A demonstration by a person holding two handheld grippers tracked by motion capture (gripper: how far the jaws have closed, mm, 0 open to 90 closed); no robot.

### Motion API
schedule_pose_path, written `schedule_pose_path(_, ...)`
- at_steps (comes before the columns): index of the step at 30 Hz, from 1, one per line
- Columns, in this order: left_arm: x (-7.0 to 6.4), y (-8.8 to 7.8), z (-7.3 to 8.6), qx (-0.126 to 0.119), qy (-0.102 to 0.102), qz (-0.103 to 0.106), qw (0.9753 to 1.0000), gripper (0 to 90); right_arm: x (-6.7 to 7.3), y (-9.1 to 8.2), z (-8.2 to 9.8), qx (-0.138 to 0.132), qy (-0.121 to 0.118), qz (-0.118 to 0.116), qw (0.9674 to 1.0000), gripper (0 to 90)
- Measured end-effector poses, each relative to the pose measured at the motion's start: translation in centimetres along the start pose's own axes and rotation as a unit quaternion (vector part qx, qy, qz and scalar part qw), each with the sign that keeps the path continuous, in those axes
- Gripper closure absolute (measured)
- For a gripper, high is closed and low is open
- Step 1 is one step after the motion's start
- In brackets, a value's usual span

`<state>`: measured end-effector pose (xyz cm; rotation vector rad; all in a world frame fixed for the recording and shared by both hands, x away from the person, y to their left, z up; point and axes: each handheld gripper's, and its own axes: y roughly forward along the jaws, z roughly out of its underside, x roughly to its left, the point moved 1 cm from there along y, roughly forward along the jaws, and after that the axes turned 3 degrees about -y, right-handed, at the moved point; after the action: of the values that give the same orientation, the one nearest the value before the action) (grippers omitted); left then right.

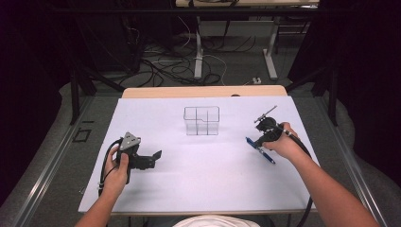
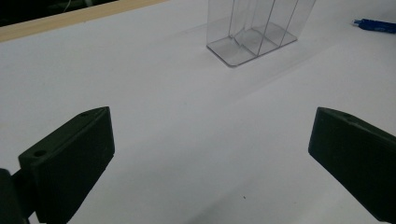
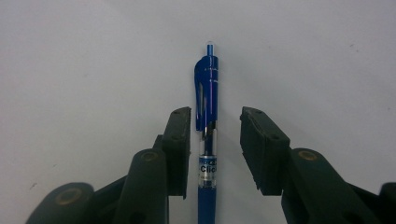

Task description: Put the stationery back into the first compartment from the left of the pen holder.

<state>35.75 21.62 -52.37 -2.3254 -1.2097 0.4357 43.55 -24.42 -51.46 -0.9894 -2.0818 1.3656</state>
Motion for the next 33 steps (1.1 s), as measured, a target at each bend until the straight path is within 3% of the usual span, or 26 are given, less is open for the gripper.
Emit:
schedule_pose_path(1,0.0,0.0,0.0,0.001,0.001,0.001,1.0000,0.4,0.0,0.2,-0.1,0.019,-0.004,0.005,0.9998,66.0)
schedule_pose_path(8,0.1,0.1,0.1,0.004,-0.002,0.001,1.0000,0.4,0.0,1.0,0.0,0.038,-0.002,0.004,0.9993,69.1)
schedule_pose_path(9,0.1,0.1,0.1,0.005,-0.003,0.001,1.0000,0.4,0.0,1.0,0.0,0.043,-0.003,0.018,0.9989,69.1)
schedule_pose_path(11,0.2,0.1,0.1,0.005,-0.001,0.000,1.0000,0.4,-0.2,1.1,-0.1,0.050,-0.005,0.004,0.9987,69.5)
schedule_pose_path(12,0.2,0.1,0.1,0.005,-0.002,-0.001,1.0000,0.4,-0.1,1.1,0.0,0.058,-0.001,0.007,0.9983,70.0)
schedule_pose_path(16,0.3,0.1,0.2,0.004,-0.008,0.000,1.0000,0.4,-0.3,1.6,0.2,0.055,0.002,0.001,0.9985,71.4)
schedule_pose_path(18,0.3,0.1,0.2,0.004,-0.010,0.001,0.9999,0.4,-0.4,1.7,0.2,0.065,0.002,-0.005,0.9978,72.4)
schedule_pose_path(19,0.4,0.1,0.2,0.004,-0.010,0.000,0.9999,0.4,-0.3,2.0,0.3,0.056,0.009,-0.002,0.9984,73.1)
schedule_pose_path(21,0.5,0.1,0.2,0.006,-0.010,-0.002,0.9999,0.4,-0.3,2.0,0.3,0.070,0.011,0.001,0.9975,74.9)
schedule_pose_path(22,0.5,0.1,0.2,0.006,-0.011,-0.001,0.9999,0.4,-0.4,1.9,0.3,0.075,0.009,-0.010,0.9971,75.6)
schedule_pose_path(23,0.6,0.1,0.2,0.007,-0.012,-0.002,0.9999,0.4,-0.2,2.2,0.4,0.061,0.022,-0.012,0.9978,76.4)
schedule_pose_path(25,0.5,0.1,0.2,0.005,-0.015,-0.002,0.9999,0.4,-0.5,1.7,0.1,0.101,-0.005,-0.010,0.9948,77.2)
schedule_pose_path(28,0.5,0.1,0.2,0.005,-0.013,-0.001,0.9999,0.4,-0.2,2.3,0.5,0.053,0.025,-0.014,0.9982,77.8)
schedule_pose_path(29,0.5,0.1,0.2,0.005,-0.012,-0.001,0.9999,0.4,-0.3,2.4,0.5,0.046,0.019,-0.013,0.9987,77.9)
schedule_pose_path(33,0.5,0.1,0.2,0.005,-0.013,-0.001,0.9999,0.4,-0.2,2.1,0.4,0.071,0.019,-0.010,0.9972,79.1)
